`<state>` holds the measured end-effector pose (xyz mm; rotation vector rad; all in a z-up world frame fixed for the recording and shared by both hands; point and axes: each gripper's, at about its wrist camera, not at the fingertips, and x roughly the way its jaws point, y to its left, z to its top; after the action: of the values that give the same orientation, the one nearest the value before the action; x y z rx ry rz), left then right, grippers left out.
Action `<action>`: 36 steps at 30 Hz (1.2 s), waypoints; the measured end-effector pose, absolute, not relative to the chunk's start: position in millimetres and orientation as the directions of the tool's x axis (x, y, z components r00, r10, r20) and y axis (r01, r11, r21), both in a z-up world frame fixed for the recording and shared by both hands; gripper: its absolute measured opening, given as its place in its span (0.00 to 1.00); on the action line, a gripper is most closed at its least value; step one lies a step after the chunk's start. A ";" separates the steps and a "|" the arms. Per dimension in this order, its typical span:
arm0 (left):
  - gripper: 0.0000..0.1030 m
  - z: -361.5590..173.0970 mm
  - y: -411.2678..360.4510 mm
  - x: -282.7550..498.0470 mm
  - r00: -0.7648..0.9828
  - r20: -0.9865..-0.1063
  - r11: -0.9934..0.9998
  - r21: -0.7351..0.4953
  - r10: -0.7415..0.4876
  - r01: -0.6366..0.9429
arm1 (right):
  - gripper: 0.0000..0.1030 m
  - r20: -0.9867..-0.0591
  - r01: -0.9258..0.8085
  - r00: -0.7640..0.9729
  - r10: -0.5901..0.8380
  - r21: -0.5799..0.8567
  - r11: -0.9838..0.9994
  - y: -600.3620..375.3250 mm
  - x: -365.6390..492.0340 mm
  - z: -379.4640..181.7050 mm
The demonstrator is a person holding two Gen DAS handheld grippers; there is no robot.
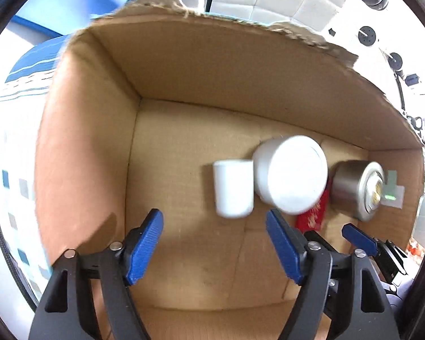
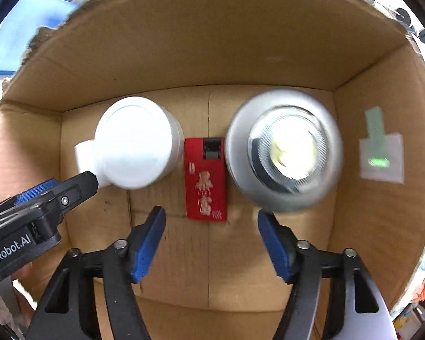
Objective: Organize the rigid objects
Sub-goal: 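Lower the cup and red box into the box and open both tools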
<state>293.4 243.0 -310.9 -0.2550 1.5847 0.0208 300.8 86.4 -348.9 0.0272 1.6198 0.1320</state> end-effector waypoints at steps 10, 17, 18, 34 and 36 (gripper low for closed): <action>1.00 -255.7 231.1 228.6 0.060 -0.994 0.986 -0.097 -0.090 -0.135 | 1.00 -0.994 -0.066 -0.009 0.112 0.113 0.991 61.3 251.8 -310.2; 1.00 -229.3 226.3 203.6 0.156 -0.985 0.987 -0.089 -0.068 -0.131 | 1.00 -0.992 -0.084 0.046 0.121 0.117 0.990 47.8 223.9 -269.7; 1.00 -223.7 227.5 197.4 0.170 -0.983 0.988 -0.086 -0.063 -0.126 | 1.00 -0.991 -0.089 0.055 0.124 0.119 0.989 48.4 219.0 -264.0; 1.00 -147.1 194.8 159.0 0.304 -0.950 0.990 -0.104 -0.072 -0.092 | 1.00 -0.962 -0.122 0.188 0.200 0.179 0.976 29.3 174.5 -178.7; 1.00 -139.4 183.0 159.6 0.317 -0.945 0.991 -0.110 -0.081 -0.076 | 1.00 -0.958 -0.109 0.193 0.211 0.192 0.975 17.3 172.7 -171.8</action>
<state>159.6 183.0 -139.4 -0.1433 1.2496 -0.0033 172.7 17.3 -171.8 0.0875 1.3584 0.2247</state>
